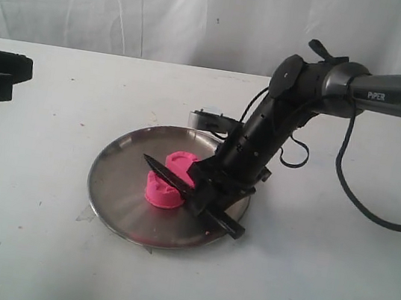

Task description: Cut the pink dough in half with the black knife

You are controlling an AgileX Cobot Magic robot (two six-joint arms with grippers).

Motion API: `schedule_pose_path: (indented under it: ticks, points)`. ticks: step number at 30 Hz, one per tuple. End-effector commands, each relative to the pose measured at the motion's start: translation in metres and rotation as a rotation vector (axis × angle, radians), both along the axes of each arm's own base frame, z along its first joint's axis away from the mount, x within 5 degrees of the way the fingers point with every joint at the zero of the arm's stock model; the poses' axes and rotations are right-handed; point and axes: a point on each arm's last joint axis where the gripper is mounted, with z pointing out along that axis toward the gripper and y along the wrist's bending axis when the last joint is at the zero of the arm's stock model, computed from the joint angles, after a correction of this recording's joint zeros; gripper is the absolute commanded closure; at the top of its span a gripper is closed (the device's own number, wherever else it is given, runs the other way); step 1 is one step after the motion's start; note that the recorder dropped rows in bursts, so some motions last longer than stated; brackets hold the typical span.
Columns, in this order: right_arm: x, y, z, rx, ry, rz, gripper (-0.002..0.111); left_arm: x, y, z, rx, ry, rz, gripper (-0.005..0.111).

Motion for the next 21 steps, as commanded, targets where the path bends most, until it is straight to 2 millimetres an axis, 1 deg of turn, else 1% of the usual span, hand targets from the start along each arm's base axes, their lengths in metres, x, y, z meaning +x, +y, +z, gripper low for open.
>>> schedule_pose_path:
  ticks: [1,4,9,12,15,16,18,21]
  points:
    - [0.004,-0.003,0.019,0.009,-0.079,-0.019,0.062,-0.002,-0.001,0.000,-0.015,0.002,-0.008,0.107]
    - [0.004,-0.006,0.022,-0.026,-0.102,-0.011,0.062,-0.002,-0.001,0.000,-0.016,0.003,-0.010,0.107]
    - [0.007,-0.015,0.026,-0.126,-0.157,-0.016,0.058,-0.003,-0.001,0.000,-0.017,0.005,-0.016,0.107]
    - [0.009,-0.016,0.040,-0.119,-0.215,-0.035,0.058,-0.003,-0.001,0.000,-0.017,0.005,-0.016,0.107]
    - [0.008,-0.015,0.060,-0.076,-0.274,-0.063,0.059,-0.003,-0.002,0.000,-0.021,0.007,-0.018,0.107]
    - [0.007,-0.014,0.069,-0.051,-0.294,-0.077,0.061,-0.003,-0.002,0.000,-0.022,0.009,-0.022,0.107]
    - [0.004,-0.013,0.080,-0.014,-0.320,-0.106,0.066,-0.003,-0.002,0.000,-0.023,0.010,-0.026,0.107]
    - [-0.004,-0.016,0.095,0.030,-0.368,-0.149,0.082,-0.003,-0.002,0.000,-0.019,0.007,-0.023,0.107]
